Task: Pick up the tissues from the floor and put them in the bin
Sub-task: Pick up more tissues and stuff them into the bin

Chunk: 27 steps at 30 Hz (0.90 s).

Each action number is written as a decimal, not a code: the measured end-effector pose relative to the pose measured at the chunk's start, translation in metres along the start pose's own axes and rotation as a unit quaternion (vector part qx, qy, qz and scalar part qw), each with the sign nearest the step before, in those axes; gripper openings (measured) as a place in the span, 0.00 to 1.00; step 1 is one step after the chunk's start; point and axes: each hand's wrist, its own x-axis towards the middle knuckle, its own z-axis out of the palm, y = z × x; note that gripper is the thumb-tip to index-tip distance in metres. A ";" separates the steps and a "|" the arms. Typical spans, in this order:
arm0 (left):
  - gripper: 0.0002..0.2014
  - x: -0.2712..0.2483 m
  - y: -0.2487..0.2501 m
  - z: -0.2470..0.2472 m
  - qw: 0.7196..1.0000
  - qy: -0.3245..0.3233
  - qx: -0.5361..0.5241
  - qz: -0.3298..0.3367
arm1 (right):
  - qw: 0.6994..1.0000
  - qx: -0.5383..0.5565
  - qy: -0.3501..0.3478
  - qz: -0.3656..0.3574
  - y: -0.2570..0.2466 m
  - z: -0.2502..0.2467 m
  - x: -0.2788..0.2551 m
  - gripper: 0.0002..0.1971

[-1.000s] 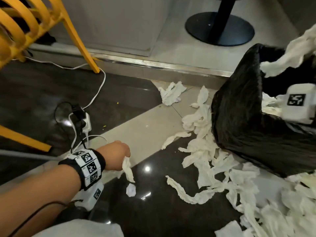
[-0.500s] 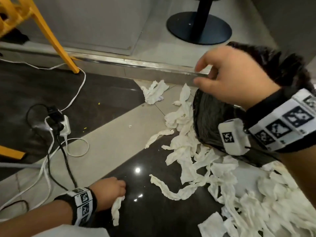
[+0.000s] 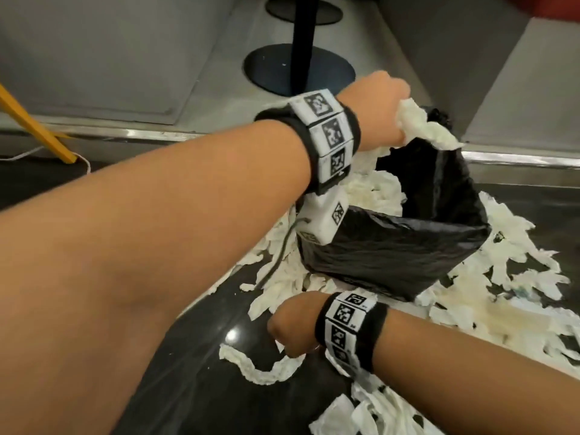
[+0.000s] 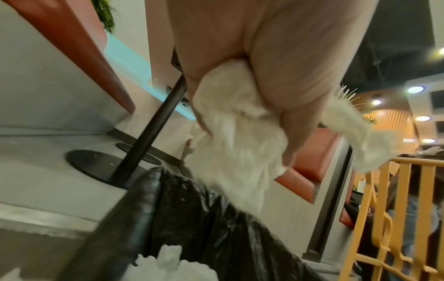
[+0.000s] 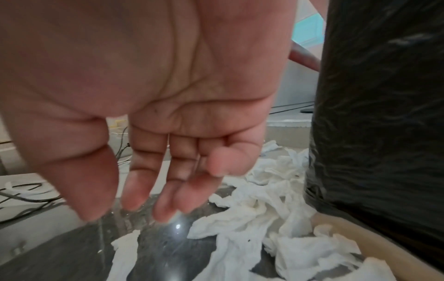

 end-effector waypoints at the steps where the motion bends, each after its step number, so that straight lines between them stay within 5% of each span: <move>1: 0.18 0.011 0.011 0.006 0.999 -0.034 -0.006 -0.002 | 1.000 0.013 -0.002 0.004 0.003 0.000 0.005 0.09; 4: 0.42 0.026 0.020 0.025 0.987 -0.162 0.009 0.009 | 0.999 0.049 0.018 0.011 0.007 -0.007 0.014 0.09; 12: 0.55 0.018 0.004 0.005 0.974 -0.225 -0.013 0.014 | 0.980 0.148 0.120 0.049 0.038 -0.035 0.048 0.09; 19: 0.40 -0.054 -0.114 -0.026 0.956 -0.238 0.151 -0.082 | 0.913 0.296 0.221 0.172 0.061 -0.048 0.065 0.14; 27: 0.29 -0.135 -0.263 0.063 0.917 -0.304 0.183 -0.184 | 0.847 0.343 0.256 0.314 0.090 -0.020 0.085 0.14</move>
